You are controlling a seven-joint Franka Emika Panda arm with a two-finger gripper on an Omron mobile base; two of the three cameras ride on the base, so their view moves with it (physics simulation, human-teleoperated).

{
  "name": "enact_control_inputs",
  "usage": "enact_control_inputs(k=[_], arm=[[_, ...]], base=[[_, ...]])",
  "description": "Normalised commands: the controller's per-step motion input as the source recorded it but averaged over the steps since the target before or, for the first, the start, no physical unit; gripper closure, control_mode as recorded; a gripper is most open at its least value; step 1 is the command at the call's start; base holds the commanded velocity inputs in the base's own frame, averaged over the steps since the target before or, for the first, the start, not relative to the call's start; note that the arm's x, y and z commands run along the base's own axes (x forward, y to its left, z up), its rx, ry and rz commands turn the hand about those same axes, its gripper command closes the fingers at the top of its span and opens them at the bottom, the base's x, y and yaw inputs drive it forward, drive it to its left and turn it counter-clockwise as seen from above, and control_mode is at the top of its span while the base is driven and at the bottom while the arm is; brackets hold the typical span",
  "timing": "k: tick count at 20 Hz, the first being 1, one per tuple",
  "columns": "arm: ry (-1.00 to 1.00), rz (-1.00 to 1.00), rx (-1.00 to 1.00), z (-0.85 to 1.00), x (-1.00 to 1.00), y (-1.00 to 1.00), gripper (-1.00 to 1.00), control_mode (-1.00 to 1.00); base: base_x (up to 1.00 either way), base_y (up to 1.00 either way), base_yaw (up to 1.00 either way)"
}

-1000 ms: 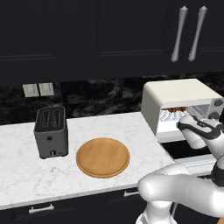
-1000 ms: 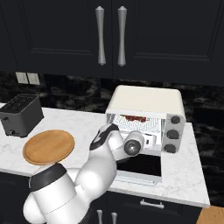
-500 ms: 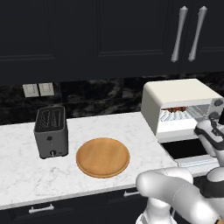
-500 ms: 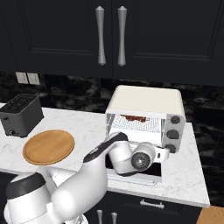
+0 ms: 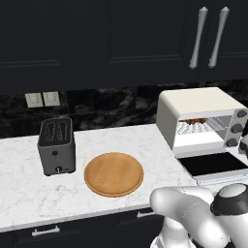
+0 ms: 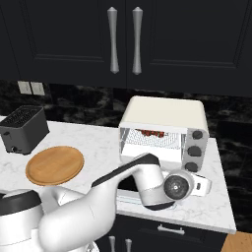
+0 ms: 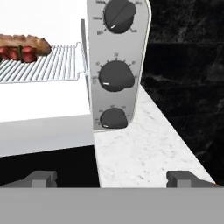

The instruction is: Pick up the kebab skewer and baguette bread, and place them inside the toaster oven. Close the toaster oven door and start by setting the timer.

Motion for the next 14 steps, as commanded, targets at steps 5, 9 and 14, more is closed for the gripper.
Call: enact_control_inputs(k=[5,9,14], arm=[[0.03,0.01,0.00,0.00,-0.51,-0.02,-1.00,-1.00],[0.06,0.07,0.00,0.01,-0.44,0.01,-1.00,-1.00],[0.02,0.06,0.00,0.00,-0.20,0.00,-1.00,-1.00]], base=[[0.00,0.00,0.00],[0.00,0.00,0.00],[0.00,0.00,0.00]])
